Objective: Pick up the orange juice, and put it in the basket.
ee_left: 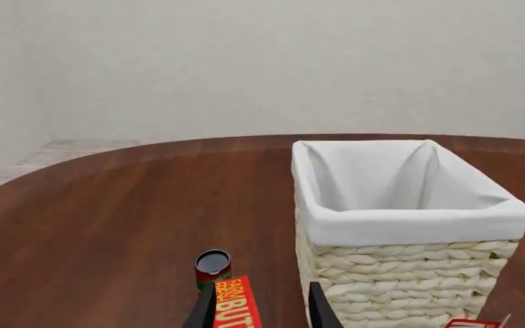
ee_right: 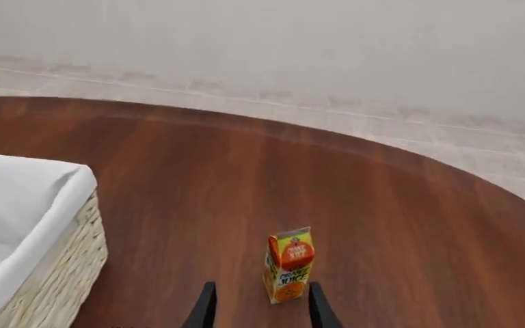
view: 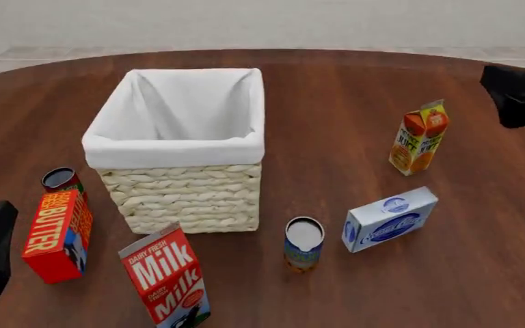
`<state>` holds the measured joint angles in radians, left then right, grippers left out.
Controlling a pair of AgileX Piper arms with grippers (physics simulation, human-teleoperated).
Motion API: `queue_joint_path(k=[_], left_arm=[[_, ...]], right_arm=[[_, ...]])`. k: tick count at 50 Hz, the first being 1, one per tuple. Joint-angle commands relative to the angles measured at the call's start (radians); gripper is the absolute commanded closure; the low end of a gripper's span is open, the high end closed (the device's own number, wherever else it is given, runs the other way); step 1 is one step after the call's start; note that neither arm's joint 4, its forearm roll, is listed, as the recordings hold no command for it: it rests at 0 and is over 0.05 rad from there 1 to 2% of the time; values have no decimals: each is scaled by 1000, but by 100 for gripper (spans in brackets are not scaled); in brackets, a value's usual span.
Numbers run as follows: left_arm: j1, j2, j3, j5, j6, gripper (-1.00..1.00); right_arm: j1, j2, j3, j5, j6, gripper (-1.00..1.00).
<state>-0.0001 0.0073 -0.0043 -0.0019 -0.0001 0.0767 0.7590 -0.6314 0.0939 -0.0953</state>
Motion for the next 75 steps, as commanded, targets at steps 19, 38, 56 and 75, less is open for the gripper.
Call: queue_joint_path(k=[19, 38, 56, 75], left_arm=[[0, 0, 0, 0, 0, -100], [0, 0, 0, 0, 0, -100], [0, 0, 0, 0, 0, -100], [0, 0, 0, 0, 1, -100]], right_arm=[[20, 356, -221, 18, -93, -100], [-31, 508, -294, -10, -89, -100], [-68, 589, -259, -74, -81, -100], [-117, 639, -235, -116, -89, -100]])
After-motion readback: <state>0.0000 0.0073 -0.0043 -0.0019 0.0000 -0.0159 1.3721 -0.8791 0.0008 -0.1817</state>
